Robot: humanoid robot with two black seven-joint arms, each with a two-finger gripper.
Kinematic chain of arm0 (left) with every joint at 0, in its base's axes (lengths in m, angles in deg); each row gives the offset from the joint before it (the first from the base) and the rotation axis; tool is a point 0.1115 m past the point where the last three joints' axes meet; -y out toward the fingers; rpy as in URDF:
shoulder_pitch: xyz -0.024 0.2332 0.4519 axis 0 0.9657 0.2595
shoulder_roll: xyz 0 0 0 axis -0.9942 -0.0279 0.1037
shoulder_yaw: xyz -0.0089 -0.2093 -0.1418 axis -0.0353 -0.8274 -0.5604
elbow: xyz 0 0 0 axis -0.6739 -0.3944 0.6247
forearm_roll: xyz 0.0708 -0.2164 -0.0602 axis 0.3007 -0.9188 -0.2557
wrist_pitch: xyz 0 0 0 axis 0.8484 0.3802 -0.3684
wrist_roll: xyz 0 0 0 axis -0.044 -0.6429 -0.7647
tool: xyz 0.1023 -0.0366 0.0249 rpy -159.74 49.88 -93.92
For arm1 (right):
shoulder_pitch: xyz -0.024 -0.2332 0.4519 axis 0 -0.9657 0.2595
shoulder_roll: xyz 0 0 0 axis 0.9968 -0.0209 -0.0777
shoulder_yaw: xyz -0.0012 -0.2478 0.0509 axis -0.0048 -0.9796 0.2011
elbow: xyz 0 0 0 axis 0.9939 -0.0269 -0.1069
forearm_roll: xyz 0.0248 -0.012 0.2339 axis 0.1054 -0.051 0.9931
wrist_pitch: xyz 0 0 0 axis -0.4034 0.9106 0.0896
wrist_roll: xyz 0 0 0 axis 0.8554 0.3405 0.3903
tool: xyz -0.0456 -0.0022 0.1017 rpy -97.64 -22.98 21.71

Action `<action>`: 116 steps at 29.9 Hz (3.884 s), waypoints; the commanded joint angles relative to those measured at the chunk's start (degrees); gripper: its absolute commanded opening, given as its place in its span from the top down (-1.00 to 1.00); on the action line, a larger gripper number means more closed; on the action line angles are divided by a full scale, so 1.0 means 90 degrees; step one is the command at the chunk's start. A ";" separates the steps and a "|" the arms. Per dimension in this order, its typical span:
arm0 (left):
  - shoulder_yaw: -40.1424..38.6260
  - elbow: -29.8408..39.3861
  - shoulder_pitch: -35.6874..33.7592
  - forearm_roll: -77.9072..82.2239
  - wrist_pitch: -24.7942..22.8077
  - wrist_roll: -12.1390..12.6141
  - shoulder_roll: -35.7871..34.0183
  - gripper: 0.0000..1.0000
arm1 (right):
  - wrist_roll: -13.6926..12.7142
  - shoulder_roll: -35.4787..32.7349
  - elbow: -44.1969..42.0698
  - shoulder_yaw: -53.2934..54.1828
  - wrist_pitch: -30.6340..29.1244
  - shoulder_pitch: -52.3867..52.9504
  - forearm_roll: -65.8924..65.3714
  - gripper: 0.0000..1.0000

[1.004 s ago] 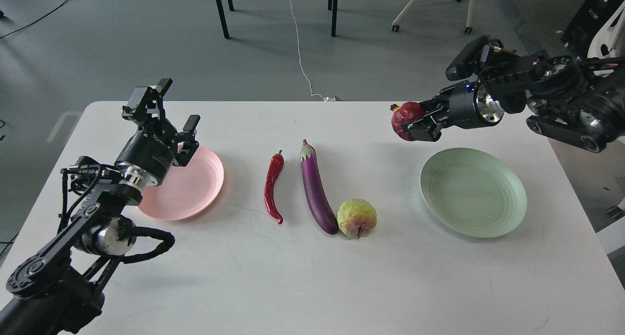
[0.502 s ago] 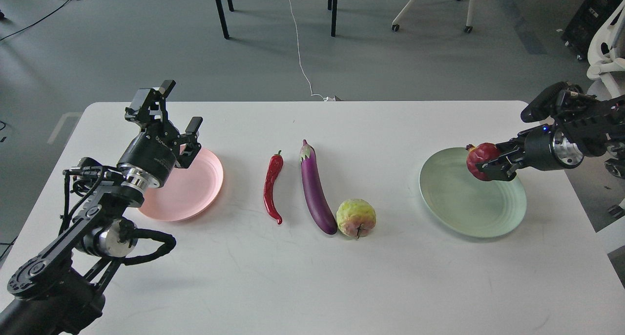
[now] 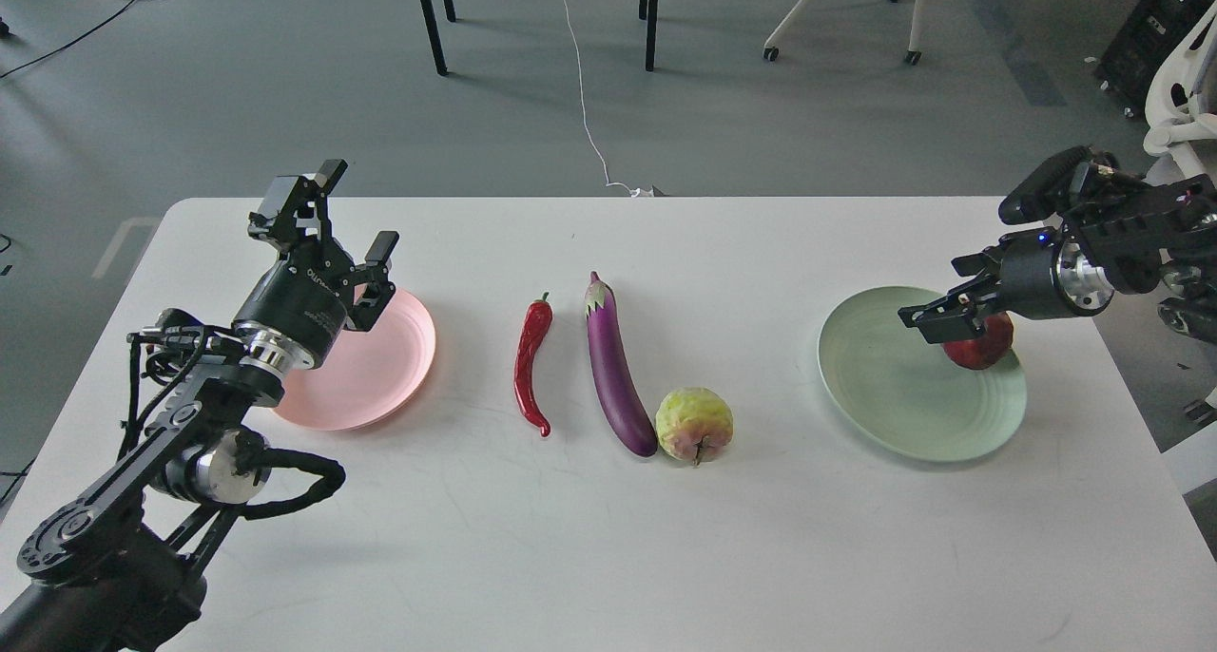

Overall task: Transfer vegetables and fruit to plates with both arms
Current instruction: 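Release the apple and reach the right gripper to the peach, then grasp the yellow-green peach and place it on the green plate, then open the right gripper and raise it away from the plate, then reach the left gripper to the purple eggplant and grasp it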

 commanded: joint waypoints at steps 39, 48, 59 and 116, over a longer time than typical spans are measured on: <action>-0.0108 0.0000 0.0035 0.0049 0.0015 0.0000 -0.0013 -0.98 | 0.0001 0.2782 0.0353 -0.0619 0.0203 -0.0171 0.0967 0.16; -0.0108 0.0107 0.0035 0.0049 0.0025 0.0000 -0.0013 -0.98 | 0.0001 0.1533 0.1018 -0.0629 0.0145 0.0951 0.0793 0.16; -0.0030 0.0117 0.0035 0.0068 0.0035 0.0010 -0.0023 -0.98 | 0.0001 0.0194 0.0257 -0.1078 0.0135 0.0845 -0.0429 0.13; 0.6259 -0.1581 -0.5101 0.5810 -0.1254 0.2217 0.0709 -0.98 | 0.0001 0.0028 -0.0027 0.8013 0.0321 -0.5884 0.7461 -0.94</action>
